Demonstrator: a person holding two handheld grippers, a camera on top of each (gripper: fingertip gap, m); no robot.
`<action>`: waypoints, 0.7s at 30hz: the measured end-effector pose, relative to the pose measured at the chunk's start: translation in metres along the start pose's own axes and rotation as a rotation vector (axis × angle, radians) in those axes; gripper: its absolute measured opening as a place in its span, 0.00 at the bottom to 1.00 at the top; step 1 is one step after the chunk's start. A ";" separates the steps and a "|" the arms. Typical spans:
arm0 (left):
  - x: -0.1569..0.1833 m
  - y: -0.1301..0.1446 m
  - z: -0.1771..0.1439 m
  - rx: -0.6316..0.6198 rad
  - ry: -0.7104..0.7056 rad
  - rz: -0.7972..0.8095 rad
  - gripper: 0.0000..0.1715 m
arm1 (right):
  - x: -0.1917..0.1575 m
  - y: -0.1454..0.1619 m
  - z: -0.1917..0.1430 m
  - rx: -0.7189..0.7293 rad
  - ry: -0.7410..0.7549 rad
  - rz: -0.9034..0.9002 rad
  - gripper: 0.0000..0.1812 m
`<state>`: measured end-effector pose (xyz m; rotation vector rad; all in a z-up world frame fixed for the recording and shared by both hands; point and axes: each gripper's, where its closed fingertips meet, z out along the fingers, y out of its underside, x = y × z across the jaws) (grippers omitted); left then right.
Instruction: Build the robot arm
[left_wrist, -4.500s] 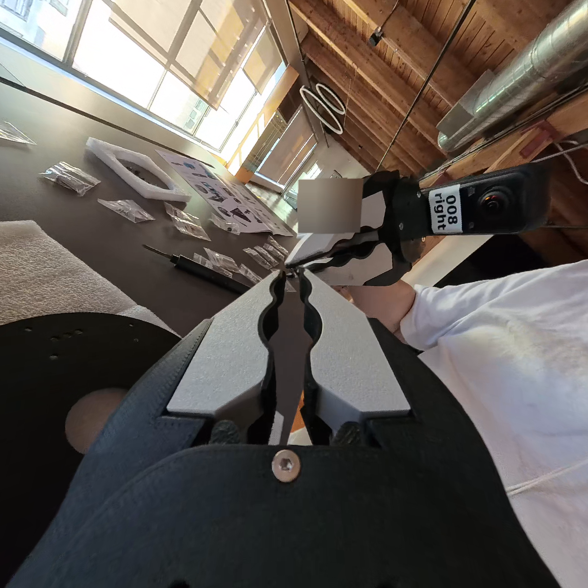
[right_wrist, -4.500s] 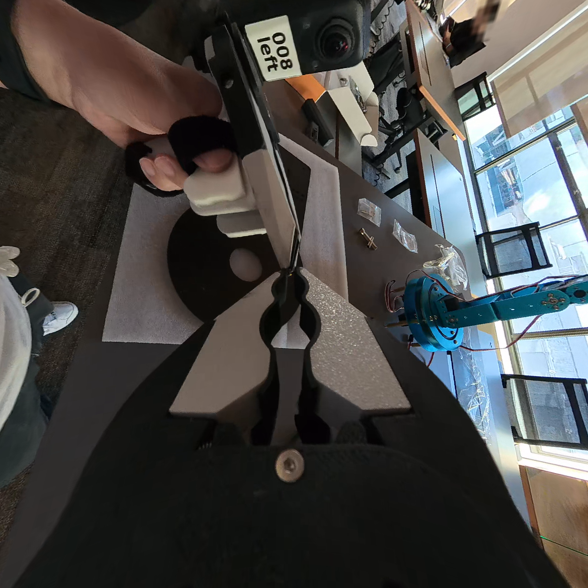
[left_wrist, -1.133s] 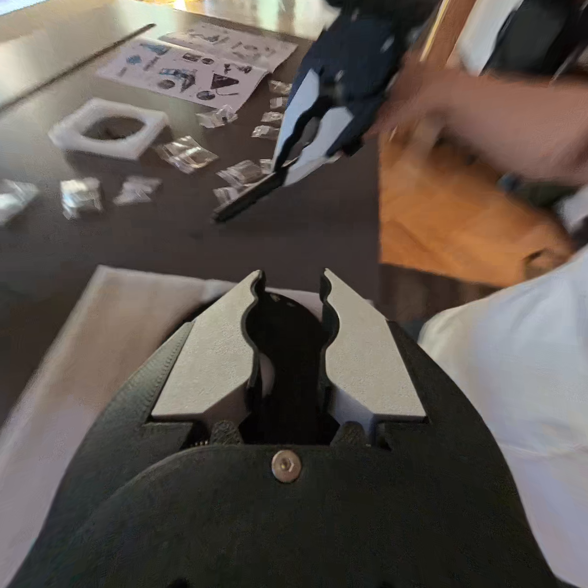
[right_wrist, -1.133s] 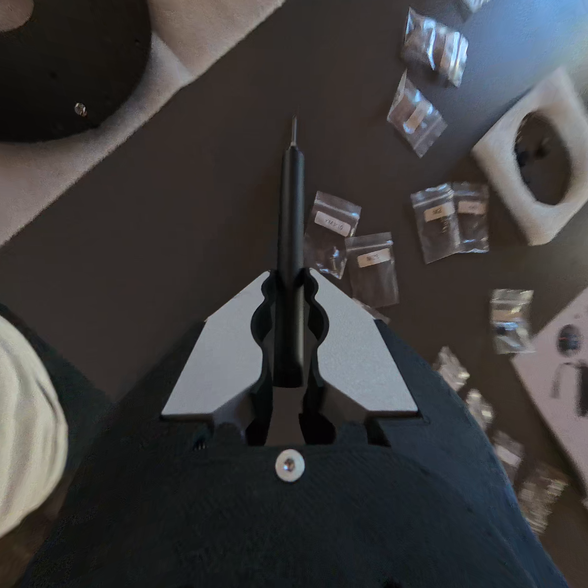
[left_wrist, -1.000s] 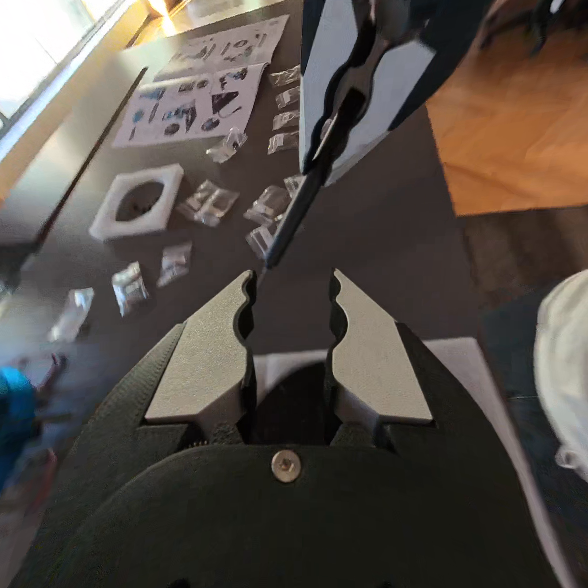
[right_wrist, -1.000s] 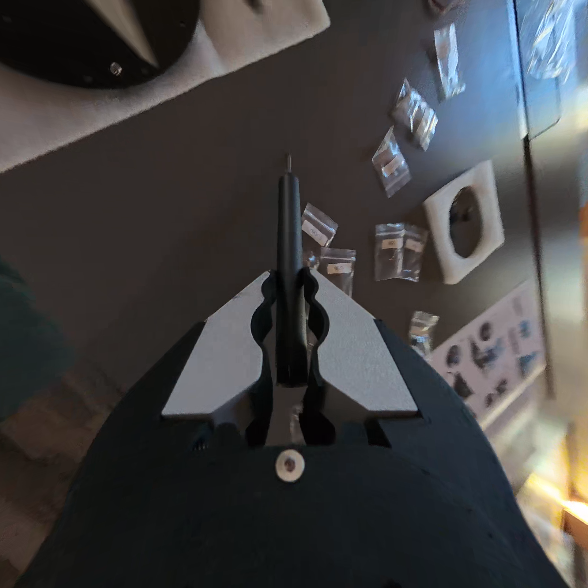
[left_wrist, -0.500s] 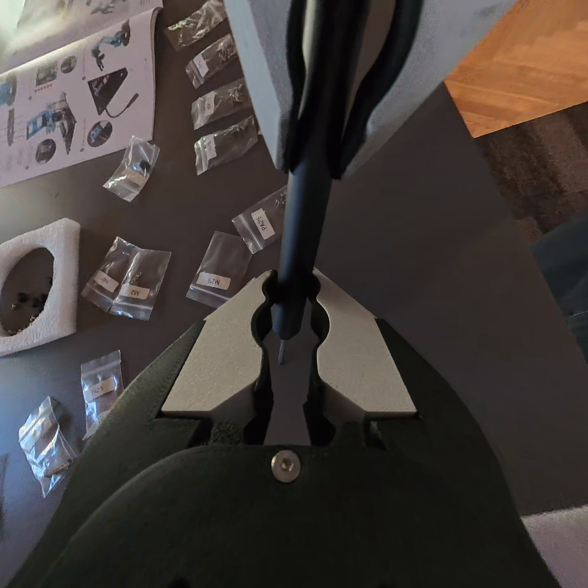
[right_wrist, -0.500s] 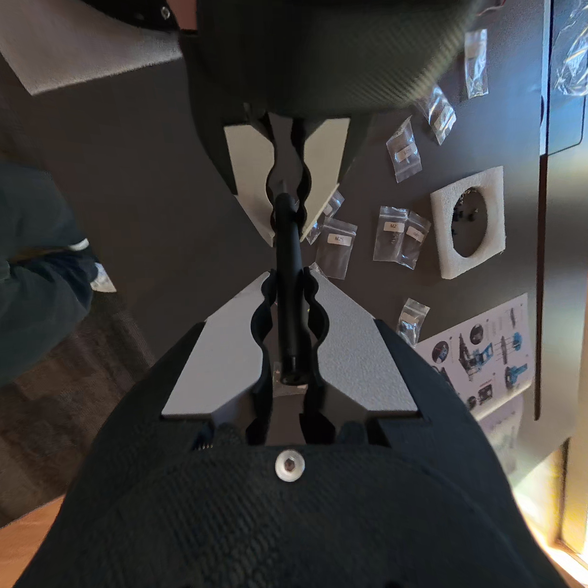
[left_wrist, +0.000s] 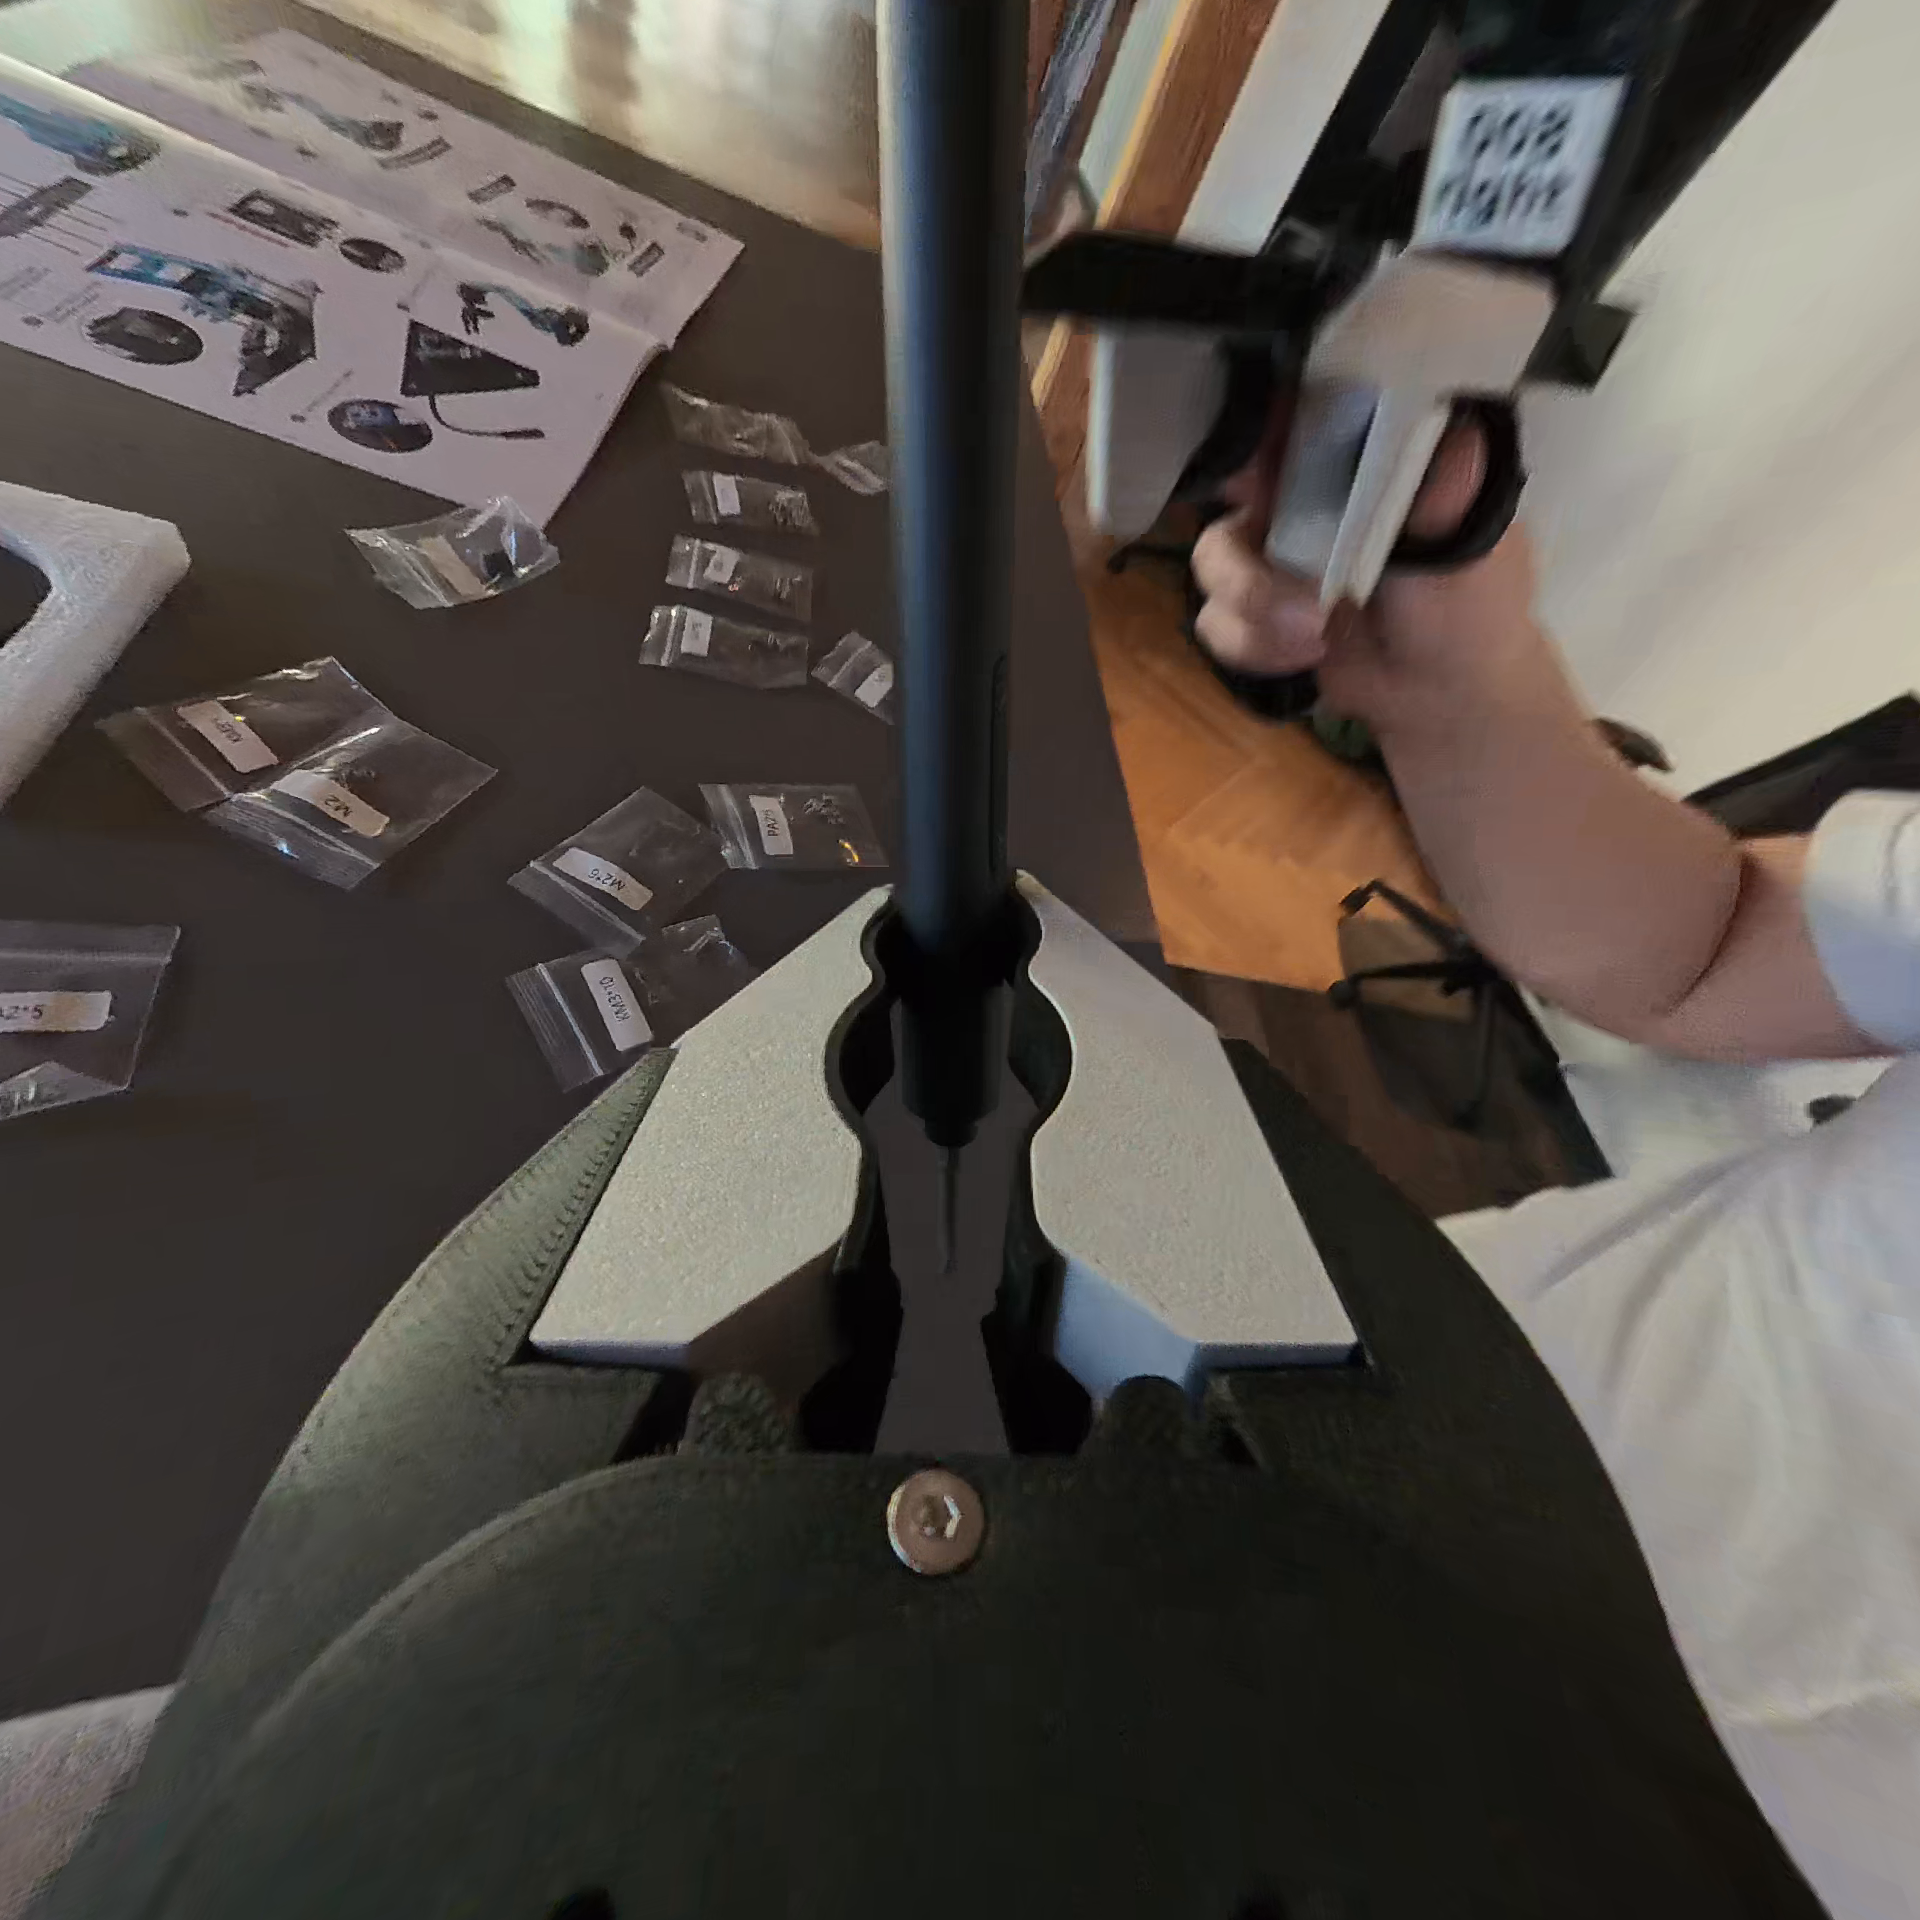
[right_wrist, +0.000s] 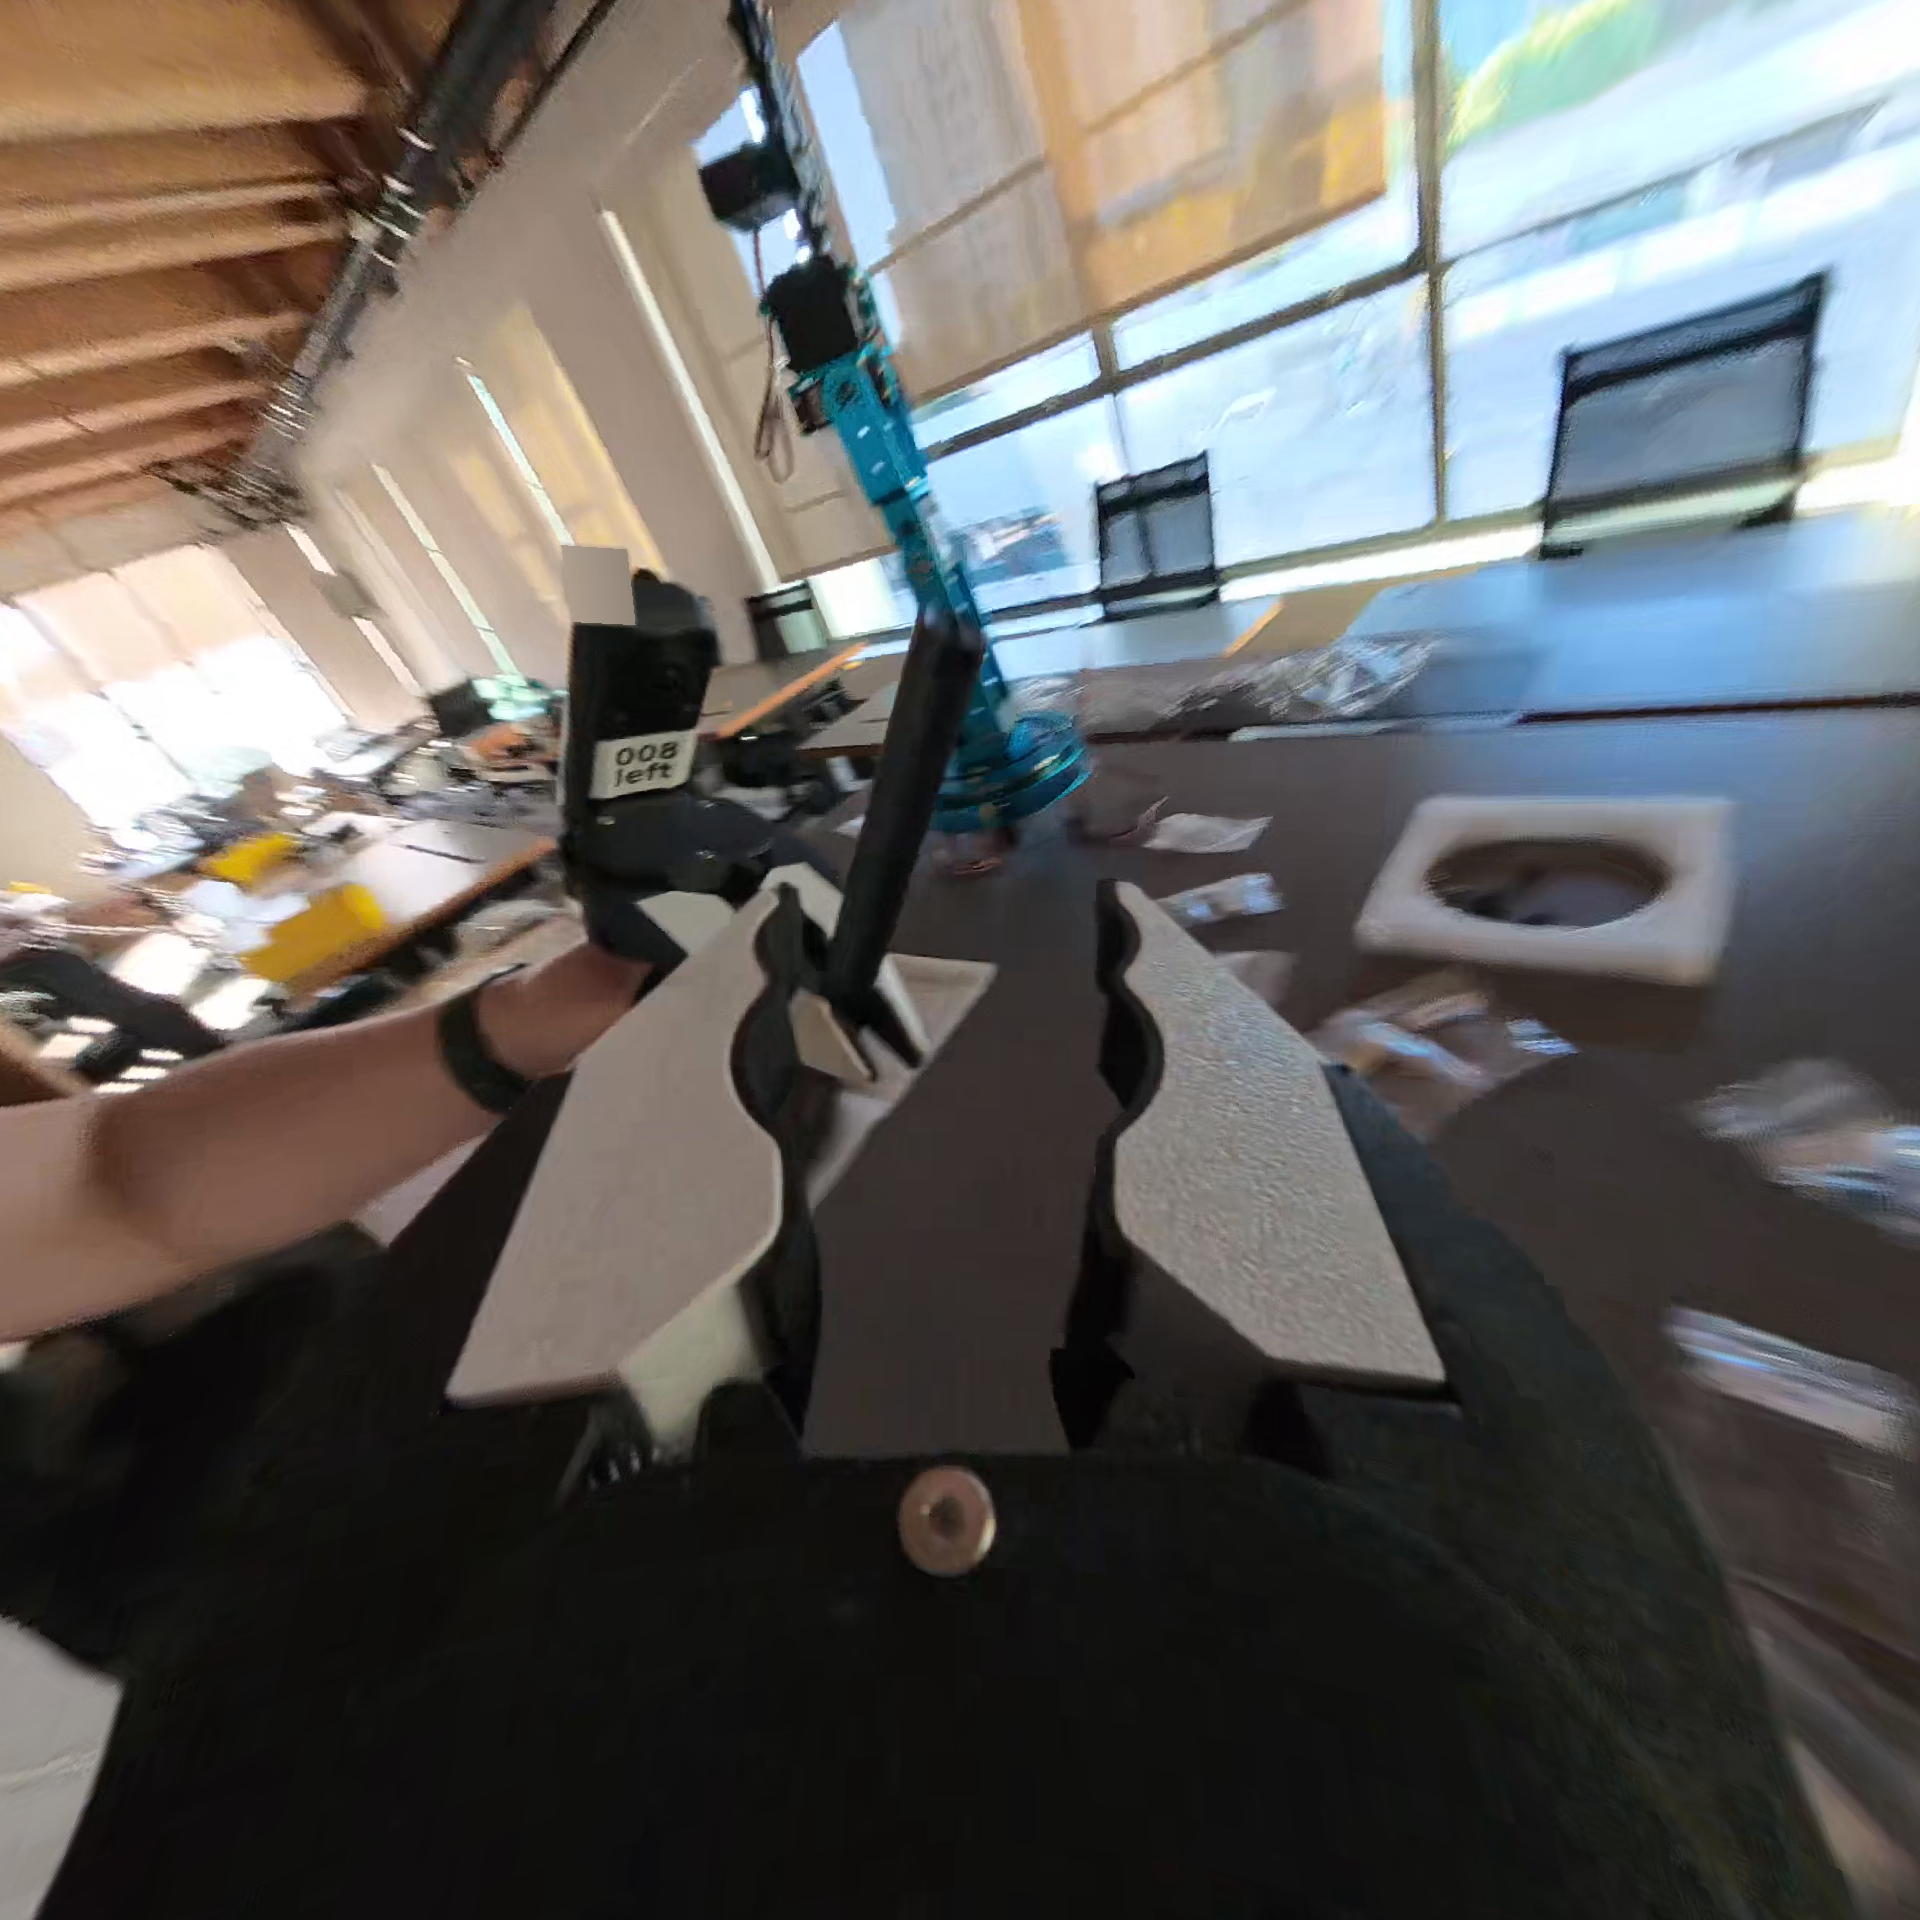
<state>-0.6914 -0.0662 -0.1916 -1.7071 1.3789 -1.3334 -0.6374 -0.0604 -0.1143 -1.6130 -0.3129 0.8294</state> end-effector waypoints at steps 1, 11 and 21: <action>0.002 -0.002 -0.007 0.016 0.008 -0.012 0.08 | -0.013 0.006 0.018 -0.005 -0.050 0.049 0.35; 0.027 0.002 -0.067 0.112 0.107 0.033 0.09 | -0.088 0.004 0.114 0.020 -0.210 0.167 0.09; 0.040 -0.083 -0.167 0.332 0.227 0.083 0.32 | -0.143 0.027 0.140 -0.273 -0.227 -0.203 0.09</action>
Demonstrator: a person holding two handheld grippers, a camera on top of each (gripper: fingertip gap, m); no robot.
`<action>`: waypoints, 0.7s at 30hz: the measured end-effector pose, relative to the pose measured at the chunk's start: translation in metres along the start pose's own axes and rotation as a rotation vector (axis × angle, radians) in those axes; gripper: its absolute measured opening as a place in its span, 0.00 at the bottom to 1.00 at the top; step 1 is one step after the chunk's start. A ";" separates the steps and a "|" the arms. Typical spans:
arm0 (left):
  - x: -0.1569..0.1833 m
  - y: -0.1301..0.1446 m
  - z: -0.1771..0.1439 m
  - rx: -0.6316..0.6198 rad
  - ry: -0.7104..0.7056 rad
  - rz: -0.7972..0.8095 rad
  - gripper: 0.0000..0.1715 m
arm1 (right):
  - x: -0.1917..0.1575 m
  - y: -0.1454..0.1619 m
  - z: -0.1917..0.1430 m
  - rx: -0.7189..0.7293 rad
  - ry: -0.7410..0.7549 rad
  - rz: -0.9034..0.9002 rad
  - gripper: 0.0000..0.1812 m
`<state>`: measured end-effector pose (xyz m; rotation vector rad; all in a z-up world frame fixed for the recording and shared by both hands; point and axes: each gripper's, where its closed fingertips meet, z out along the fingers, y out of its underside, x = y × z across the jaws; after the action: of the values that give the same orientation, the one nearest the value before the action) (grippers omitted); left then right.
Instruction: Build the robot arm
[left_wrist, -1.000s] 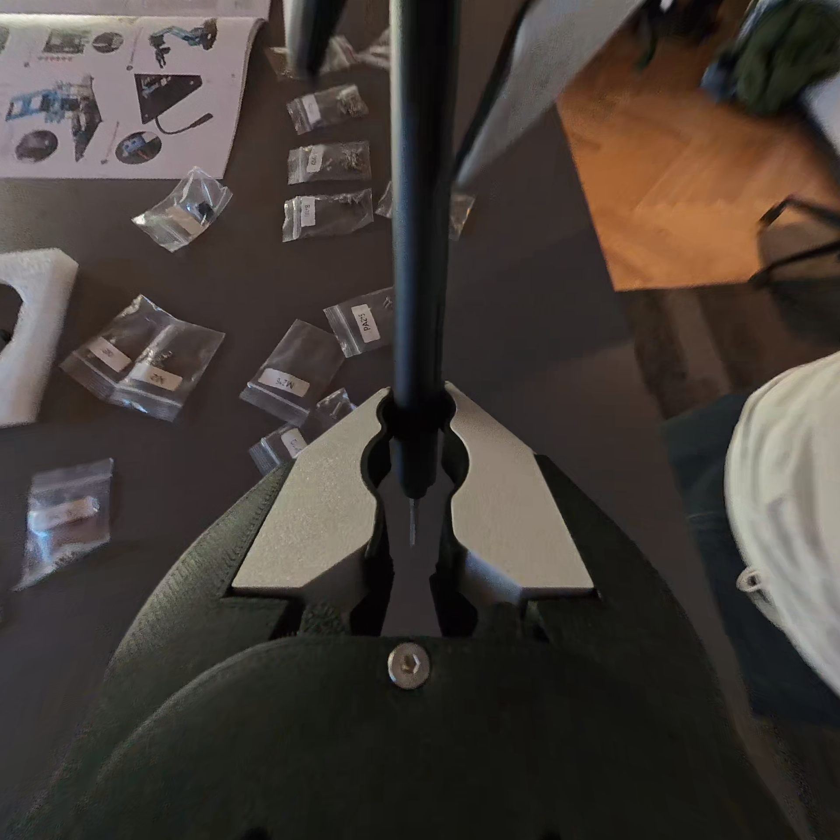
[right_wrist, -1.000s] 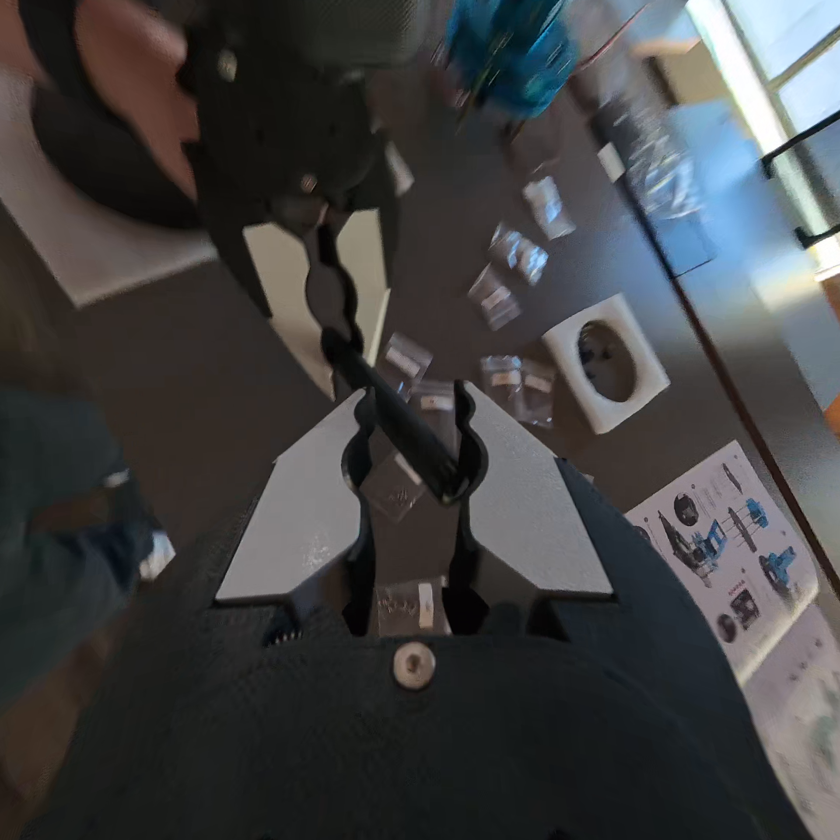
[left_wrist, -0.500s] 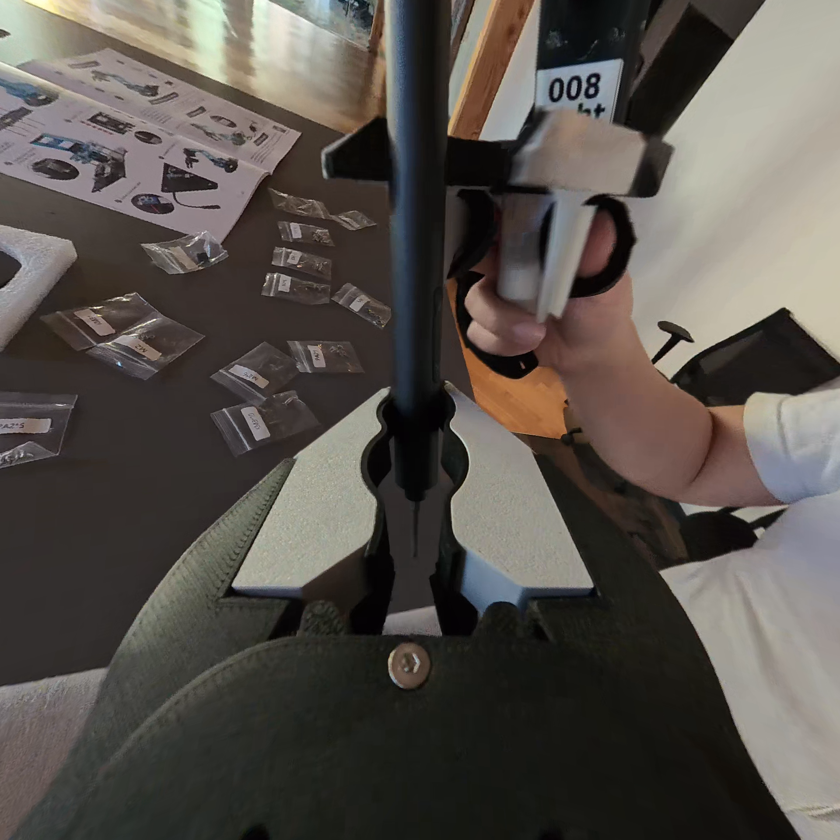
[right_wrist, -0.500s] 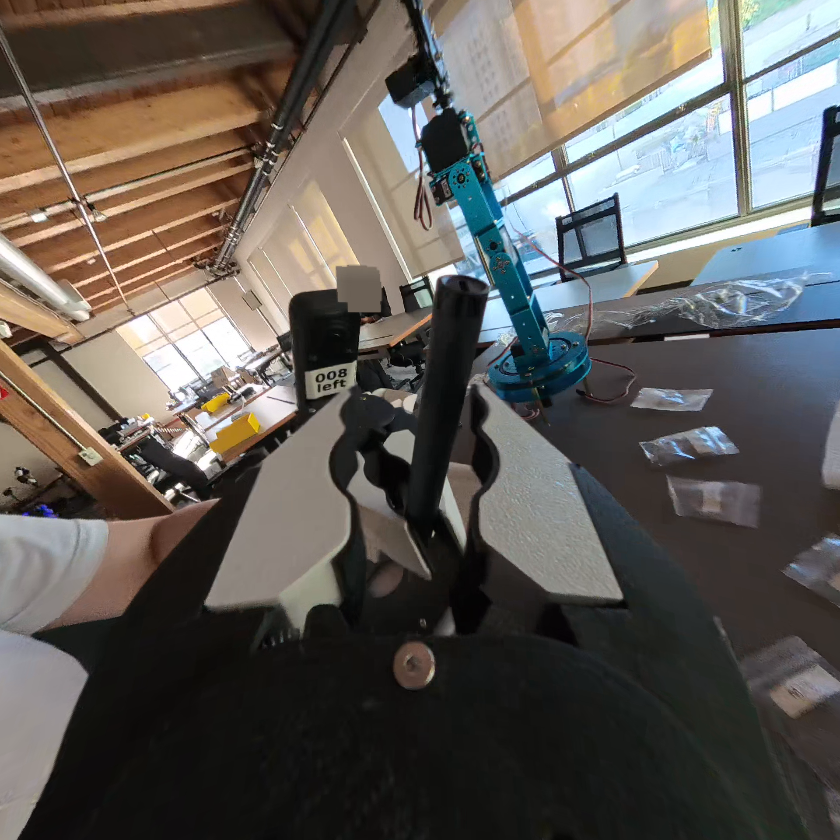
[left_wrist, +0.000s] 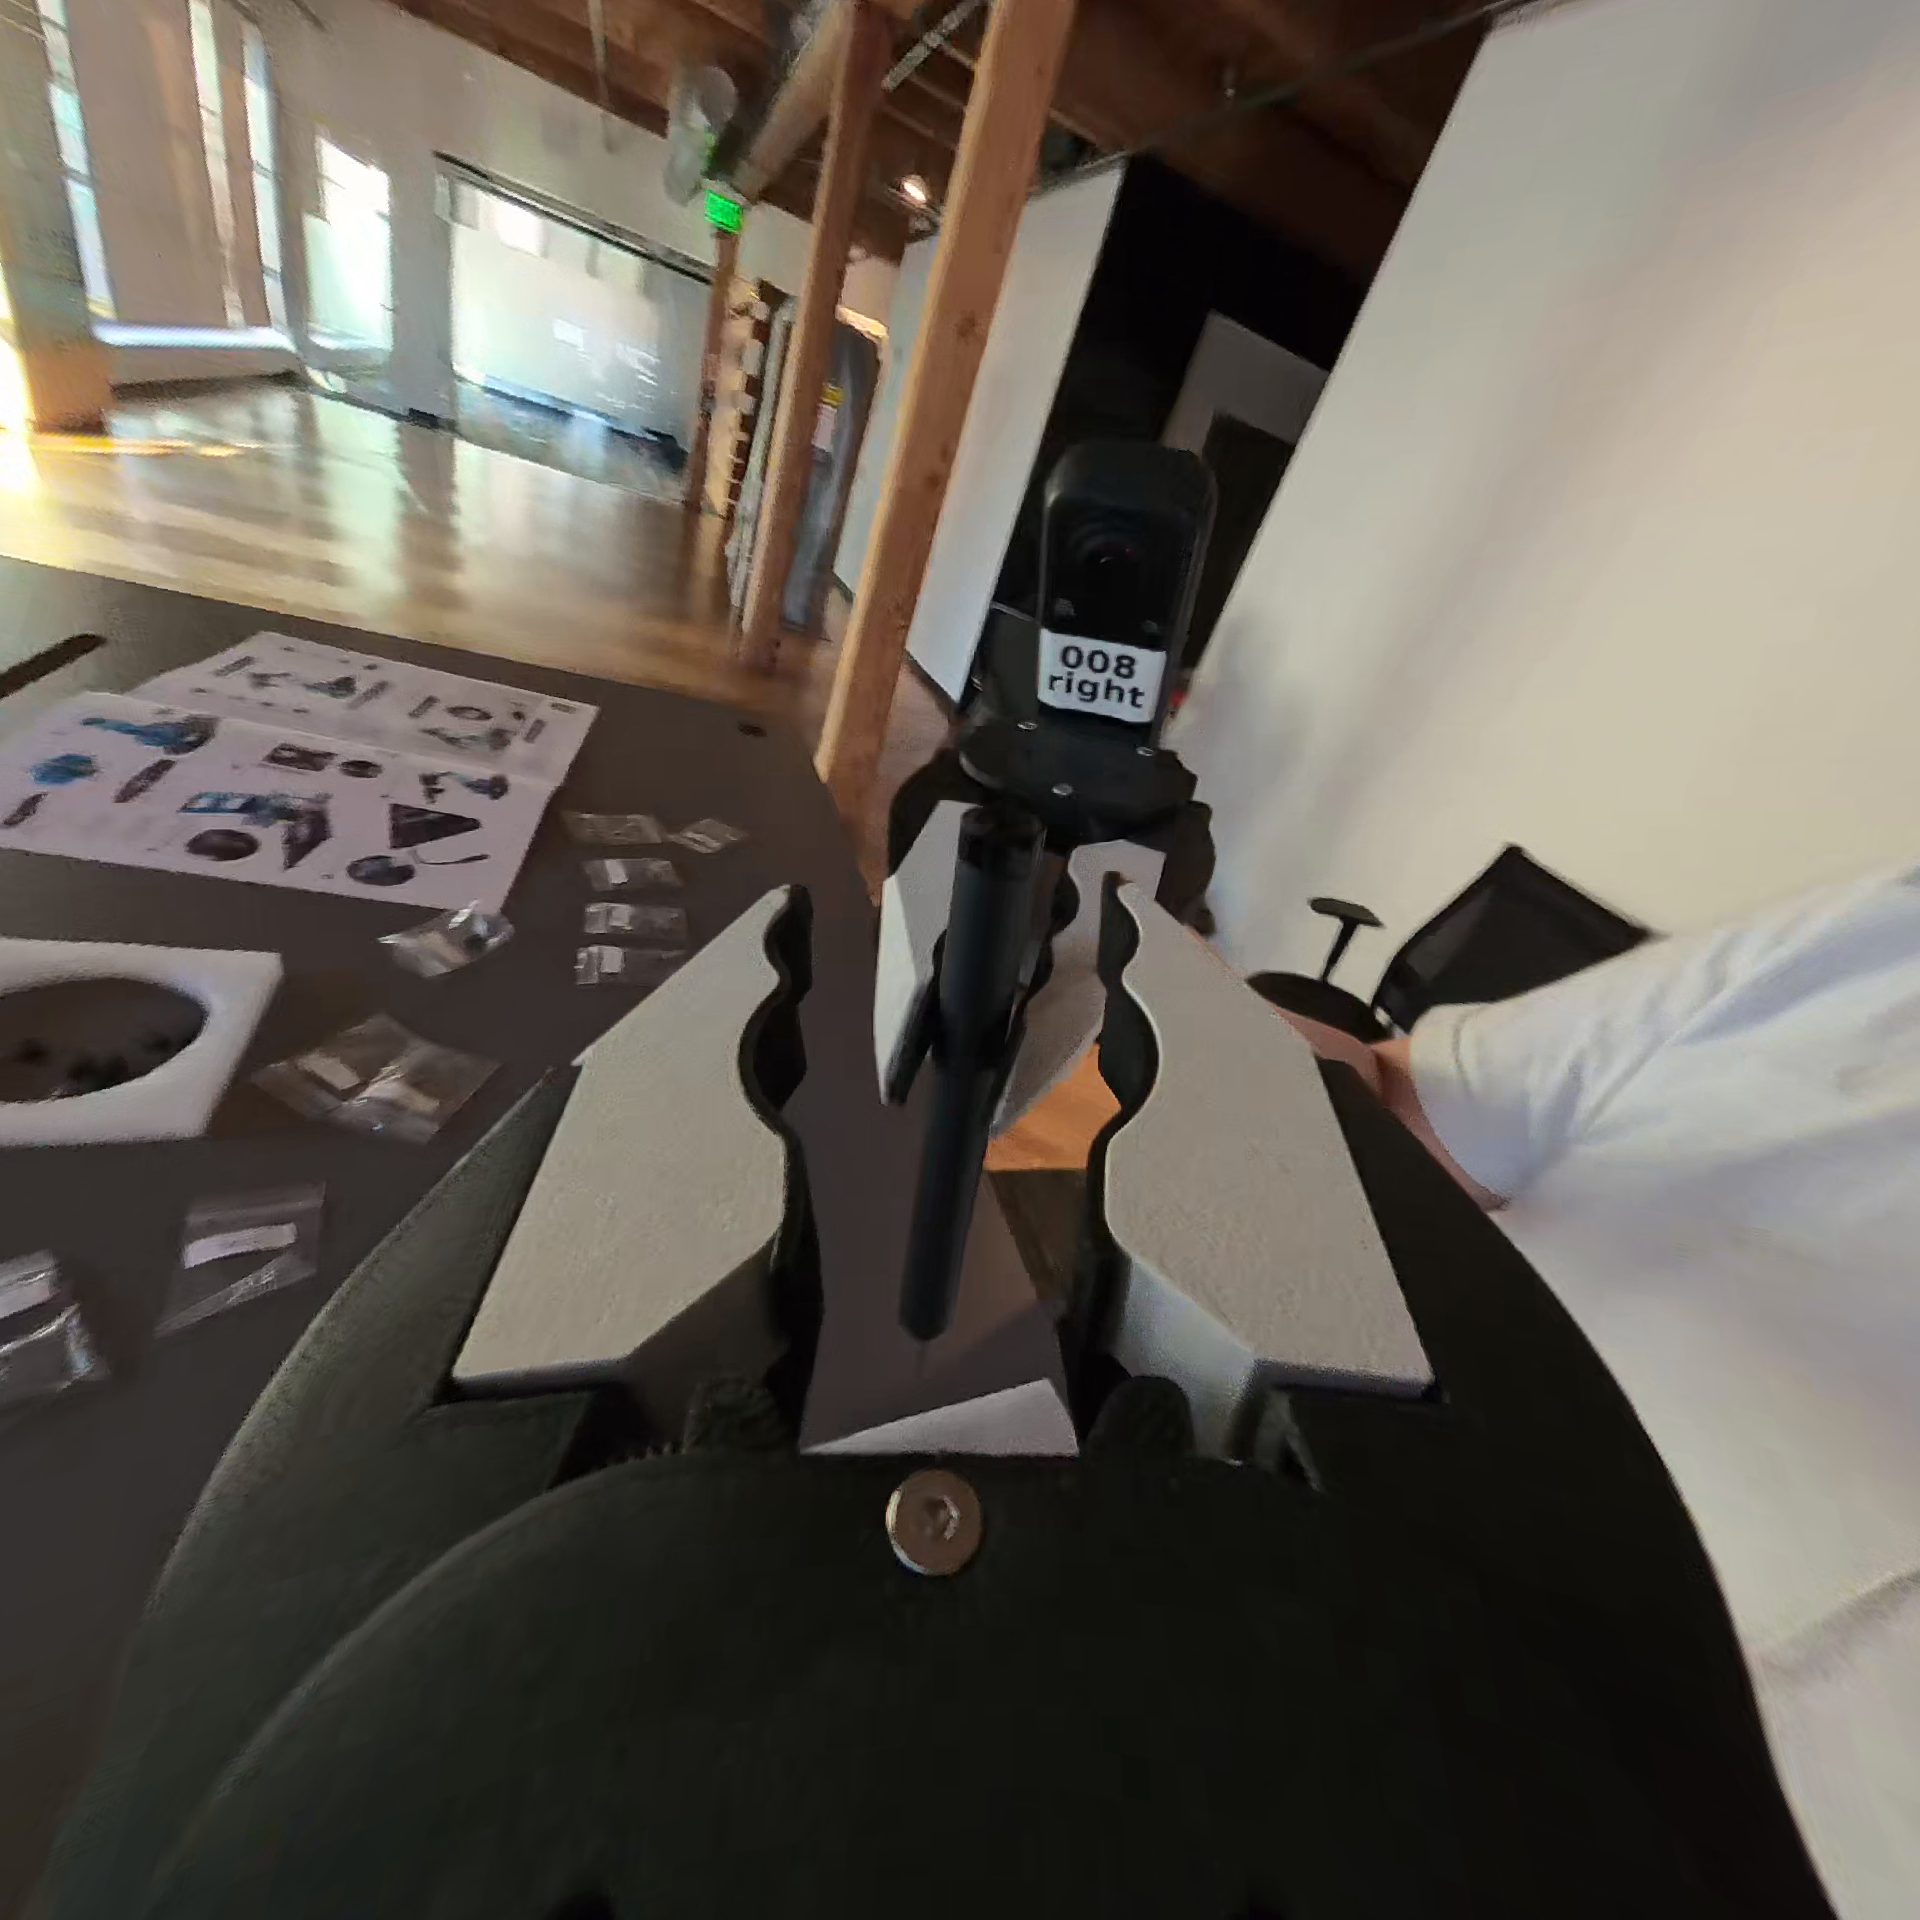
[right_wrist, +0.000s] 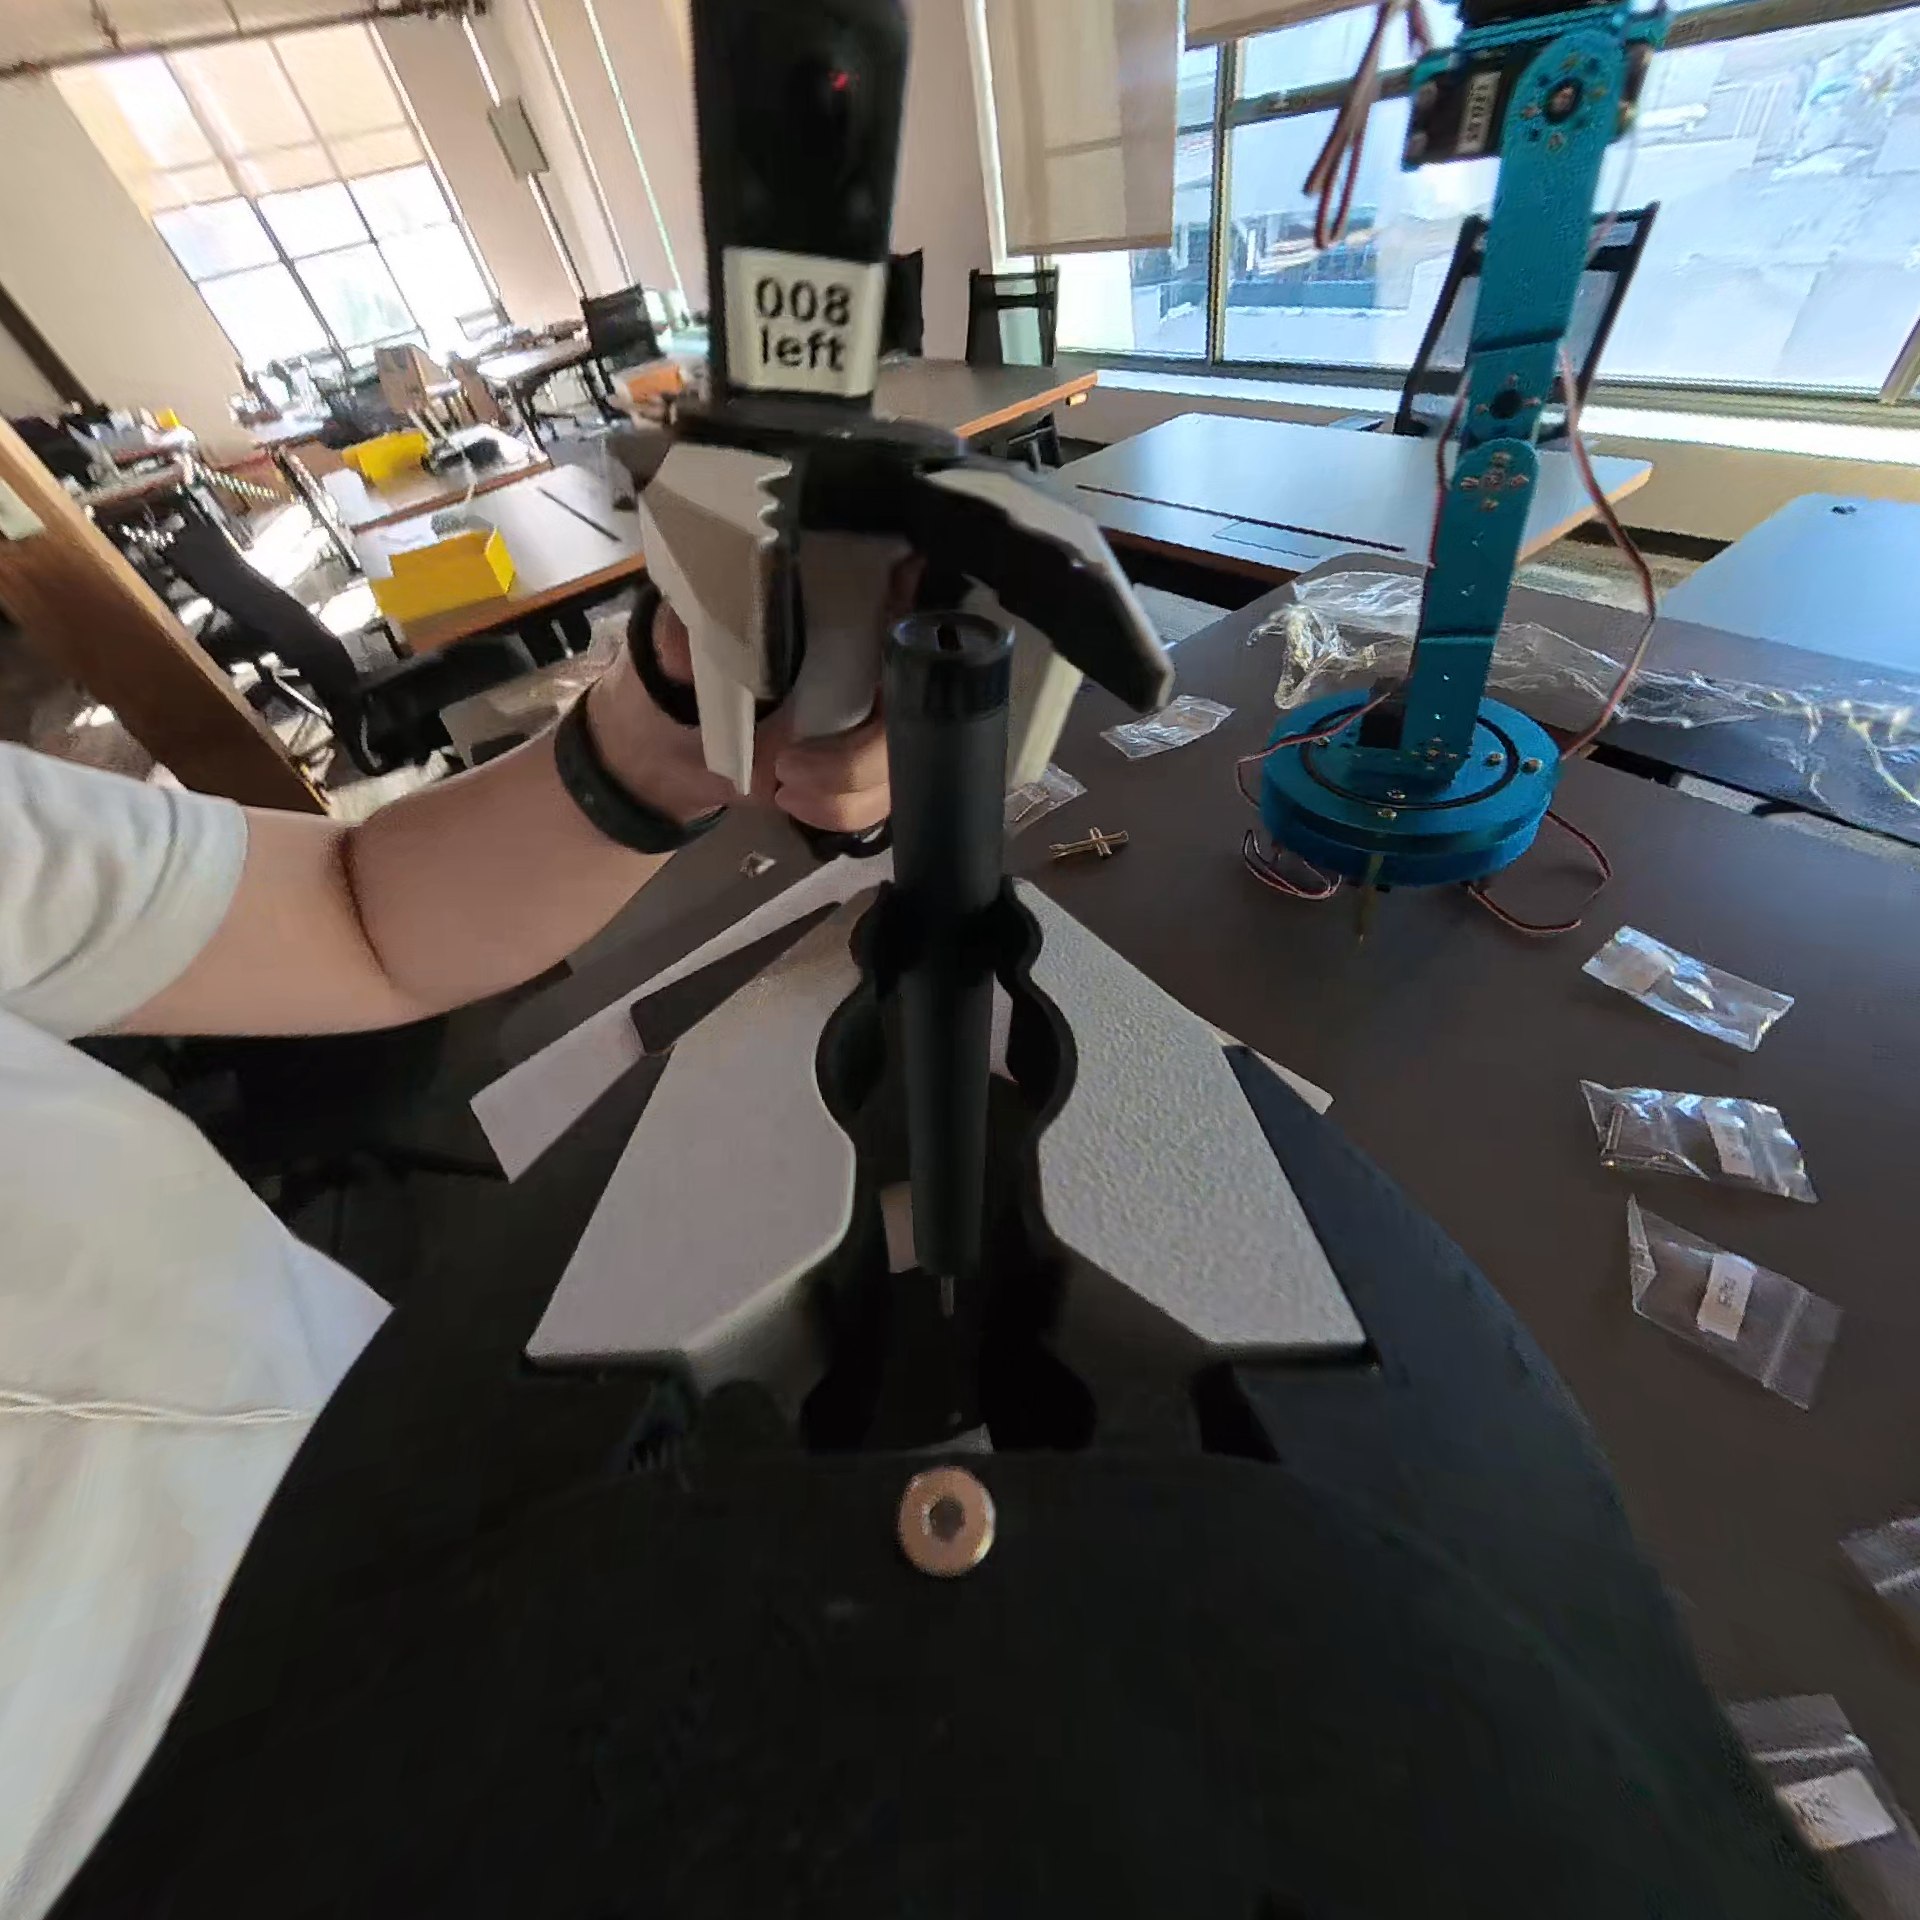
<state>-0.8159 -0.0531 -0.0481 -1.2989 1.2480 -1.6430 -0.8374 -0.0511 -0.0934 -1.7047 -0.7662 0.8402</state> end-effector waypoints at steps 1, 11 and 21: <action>0.005 -0.001 0.006 -0.024 0.030 -0.001 0.32 | -0.004 -0.001 0.000 -0.005 -0.009 -0.013 0.09; 0.008 0.012 0.056 -0.053 -0.009 -0.016 0.09 | 0.003 0.019 -0.036 0.080 -0.092 0.044 0.25; -0.004 0.023 0.047 -0.102 -0.219 0.013 0.09 | 0.002 0.069 -0.029 0.011 -0.097 0.017 0.13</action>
<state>-0.7706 -0.0690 -0.0694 -1.4857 1.2165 -1.3999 -0.8063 -0.0819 -0.1542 -1.6726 -0.8113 0.9427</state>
